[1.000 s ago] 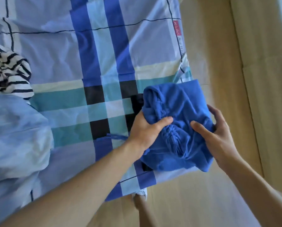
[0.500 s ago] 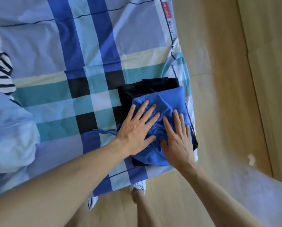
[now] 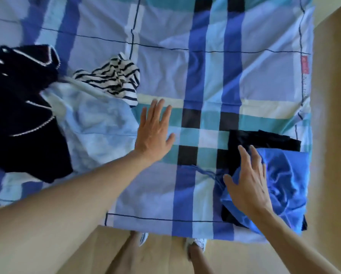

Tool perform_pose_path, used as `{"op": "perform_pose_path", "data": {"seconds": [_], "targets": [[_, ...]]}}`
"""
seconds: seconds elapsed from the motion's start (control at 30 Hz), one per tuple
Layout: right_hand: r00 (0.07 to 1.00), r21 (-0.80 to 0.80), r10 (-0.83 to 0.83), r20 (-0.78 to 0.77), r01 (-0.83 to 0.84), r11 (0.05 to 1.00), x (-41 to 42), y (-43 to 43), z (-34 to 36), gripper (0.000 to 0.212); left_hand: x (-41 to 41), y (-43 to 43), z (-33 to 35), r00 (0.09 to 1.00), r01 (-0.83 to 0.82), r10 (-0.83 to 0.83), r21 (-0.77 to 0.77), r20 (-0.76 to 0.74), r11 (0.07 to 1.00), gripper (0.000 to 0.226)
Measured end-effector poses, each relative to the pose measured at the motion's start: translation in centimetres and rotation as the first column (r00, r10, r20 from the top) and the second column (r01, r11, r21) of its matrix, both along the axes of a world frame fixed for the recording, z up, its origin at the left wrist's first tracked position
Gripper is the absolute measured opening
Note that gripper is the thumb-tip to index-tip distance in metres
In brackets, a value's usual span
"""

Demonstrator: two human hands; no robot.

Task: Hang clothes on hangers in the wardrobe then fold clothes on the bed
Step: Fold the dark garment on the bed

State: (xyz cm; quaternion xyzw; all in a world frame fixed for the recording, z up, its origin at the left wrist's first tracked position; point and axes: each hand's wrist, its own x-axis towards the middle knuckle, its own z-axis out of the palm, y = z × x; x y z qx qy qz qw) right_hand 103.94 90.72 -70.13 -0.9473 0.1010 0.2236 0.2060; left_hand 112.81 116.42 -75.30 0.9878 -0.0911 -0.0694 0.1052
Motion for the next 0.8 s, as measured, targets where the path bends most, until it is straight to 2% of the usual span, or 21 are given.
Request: {"op": "perform_pose_path", "data": {"seconds": [0.07,0.13,0.27,0.33,0.37,0.47,0.5,0.6,0.67,0.73,0.8], "targets": [[0.999,0.046,0.051,0.003,-0.051,0.998,1.6,4.1,-0.2,0.084,0.7,6.2,0.7,0.989,-0.142,0.140,0.061,0.047,0.988,0.085],[0.996,0.112,0.092,-0.003,-0.091,0.989,3.1,8.5,-0.4,0.083,0.7,11.6,1.4,0.965,-0.262,0.262,0.131,0.018,0.956,0.097],[0.980,0.225,0.197,-0.009,-0.190,0.956,5.1,16.9,-0.6,0.083,-0.5,19.1,1.0,0.879,-0.336,0.406,0.280,-0.250,0.899,0.126],[0.970,0.270,0.245,-0.012,-0.233,0.934,5.9,20.6,-0.9,0.084,-1.3,21.3,0.4,0.816,-0.369,0.440,0.248,-0.375,0.896,0.122],[0.965,0.296,0.262,-0.023,-0.243,0.924,6.2,22.1,-1.0,0.085,-1.6,22.0,0.0,0.814,-0.365,0.425,0.222,-0.396,0.904,0.109],[0.943,0.337,0.326,-0.066,-0.287,0.897,6.7,25.6,-1.5,0.093,-2.0,22.9,-0.7,0.867,-0.380,0.390,0.094,-0.310,0.920,0.038],[0.930,0.341,0.358,-0.087,-0.310,0.888,6.7,26.4,-1.6,0.099,-1.9,22.9,-0.7,0.867,-0.419,0.407,0.023,-0.288,0.908,0.023],[0.893,0.335,0.435,-0.116,-0.377,0.863,6.5,28.2,-2.0,0.126,-1.4,22.2,0.5,0.865,-0.464,0.382,-0.232,-0.324,0.855,0.018],[0.887,0.316,0.454,-0.086,-0.408,0.856,6.3,29.2,-2.1,0.142,-1.0,21.7,2.1,0.901,-0.406,0.293,-0.381,-0.321,0.831,0.014],[0.901,0.338,0.429,-0.057,-0.387,0.858,6.2,30.3,-1.9,0.147,-1.1,20.7,4.4,0.936,-0.316,0.184,-0.486,-0.300,0.815,0.014],[0.951,0.398,0.303,-0.061,-0.255,0.881,6.7,31.0,-1.3,0.138,-1.5,19.8,6.8,0.948,-0.234,0.056,-0.572,-0.312,0.786,0.022]]}}
